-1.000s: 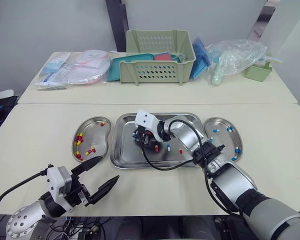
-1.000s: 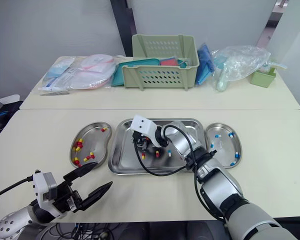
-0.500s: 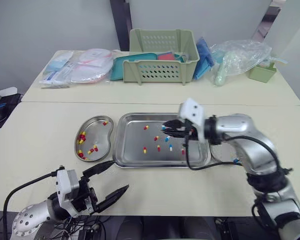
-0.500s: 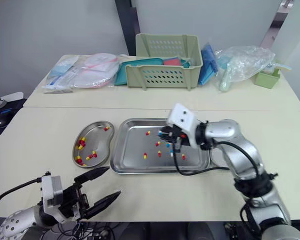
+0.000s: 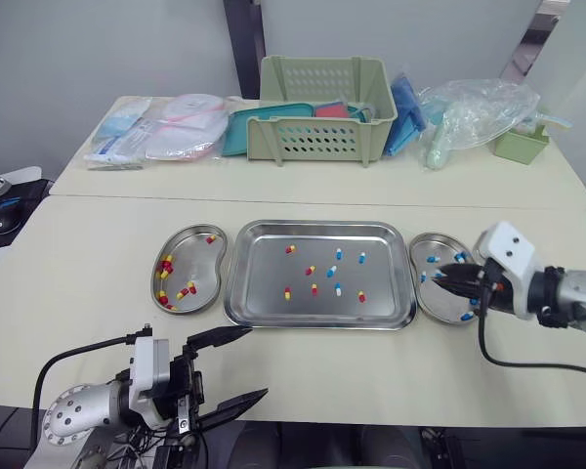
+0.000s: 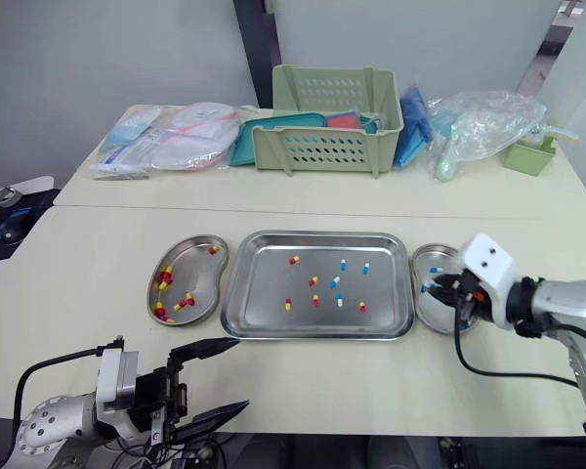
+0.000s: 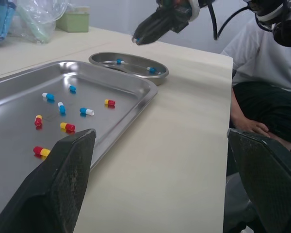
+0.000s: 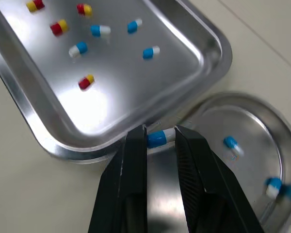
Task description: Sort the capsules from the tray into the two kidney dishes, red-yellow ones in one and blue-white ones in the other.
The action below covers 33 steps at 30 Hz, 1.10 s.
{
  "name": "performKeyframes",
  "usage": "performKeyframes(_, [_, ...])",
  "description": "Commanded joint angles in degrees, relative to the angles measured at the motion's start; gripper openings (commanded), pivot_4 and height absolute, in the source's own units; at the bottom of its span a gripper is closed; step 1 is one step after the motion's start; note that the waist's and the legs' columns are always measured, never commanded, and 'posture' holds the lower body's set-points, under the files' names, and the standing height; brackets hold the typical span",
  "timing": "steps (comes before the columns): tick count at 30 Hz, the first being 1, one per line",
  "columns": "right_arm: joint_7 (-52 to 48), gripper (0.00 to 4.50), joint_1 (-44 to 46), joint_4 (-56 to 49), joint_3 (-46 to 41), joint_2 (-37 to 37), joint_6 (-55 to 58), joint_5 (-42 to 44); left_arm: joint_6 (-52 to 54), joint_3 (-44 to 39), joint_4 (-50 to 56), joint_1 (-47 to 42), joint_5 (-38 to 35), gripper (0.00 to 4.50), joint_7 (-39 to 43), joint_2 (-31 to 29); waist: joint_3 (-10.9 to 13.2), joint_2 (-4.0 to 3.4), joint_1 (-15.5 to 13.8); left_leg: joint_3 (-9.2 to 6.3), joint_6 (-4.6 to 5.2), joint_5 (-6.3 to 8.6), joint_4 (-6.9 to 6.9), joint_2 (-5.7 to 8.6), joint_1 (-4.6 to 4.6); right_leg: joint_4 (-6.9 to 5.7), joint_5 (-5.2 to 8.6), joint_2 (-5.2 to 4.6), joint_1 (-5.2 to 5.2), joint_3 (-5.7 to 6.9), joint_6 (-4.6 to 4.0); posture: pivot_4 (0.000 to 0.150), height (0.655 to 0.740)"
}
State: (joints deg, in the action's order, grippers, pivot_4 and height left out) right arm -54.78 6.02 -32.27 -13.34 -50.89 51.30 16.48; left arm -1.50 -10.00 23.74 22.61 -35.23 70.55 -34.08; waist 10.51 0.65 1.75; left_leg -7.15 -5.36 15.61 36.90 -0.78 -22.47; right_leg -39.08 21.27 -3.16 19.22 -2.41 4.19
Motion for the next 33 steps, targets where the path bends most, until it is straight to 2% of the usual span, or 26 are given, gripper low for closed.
performKeyframes(1, [1.92,0.54,-1.88,1.63,-1.87,-1.06,-3.83,-0.96,-1.02,0.59,0.05,-0.71,-0.13,4.5,0.36,0.05,0.0,0.0,0.19,0.02,0.0,0.0,0.0,-0.01,0.03,-0.01,0.0,0.0,-0.01,-0.02,0.0,0.15,0.74])
performKeyframes(12, [5.33,0.54,-5.13,4.76,-0.72,-1.1,-6.72,-1.02,-0.89,1.33,0.56,-3.2,-0.22,4.5,-0.82,0.35,-0.01,-0.01,0.08,0.02,-0.01,0.0,0.02,-0.01,0.06,-0.01,-0.01,0.0,-0.07,-0.01,0.01,0.15,0.74])
performKeyframes(14, [6.04,1.27,-5.38,5.37,-0.92,-1.07,-6.94,-1.14,-0.72,1.54,0.94,-3.51,-0.23,4.5,-1.19,0.44,-0.01,-0.01,0.09,0.02,-0.01,0.0,0.01,-0.01,0.06,0.0,-0.01,0.0,-0.07,-0.01,0.01,0.15,0.74])
performKeyframes(15, [6.13,1.41,-5.47,5.59,-0.99,-1.11,-7.02,-1.02,-0.69,1.65,1.12,-3.58,-0.23,4.5,-1.37,0.47,0.0,-0.01,0.09,0.02,-0.01,0.0,0.01,-0.01,0.06,0.0,-0.01,0.0,-0.06,-0.01,0.01,0.15,0.74])
performKeyframes(22, [6.12,3.43,-5.26,5.97,-2.82,-1.5,-7.56,0.47,-0.21,2.12,2.27,-3.72,-0.45,4.5,-2.69,0.27,-0.01,-0.01,0.08,0.02,-0.01,-0.01,0.02,-0.01,0.05,0.0,-0.01,0.0,-0.07,-0.01,0.01,0.15,0.74])
performKeyframes(25, [5.86,4.47,-4.75,5.87,-4.01,-1.77,-7.53,1.8,-0.13,1.87,2.36,-3.71,-0.53,4.5,-3.02,0.17,-0.01,-0.01,0.08,0.02,-0.01,-0.01,0.02,-0.01,0.06,0.0,-0.01,0.0,-0.08,-0.01,0.01,0.15,0.74])
performKeyframes(33, [4.2,4.47,-5.88,6.44,-5.89,-1.94,-13.62,2.4,-0.29,0.43,2.3,-3.6,-0.34,4.5,-5.77,0.57,-0.01,-0.01,0.07,0.03,-0.01,-0.01,0.03,-0.01,0.06,0.0,-0.01,0.0,-0.09,-0.01,0.01,0.15,0.74])
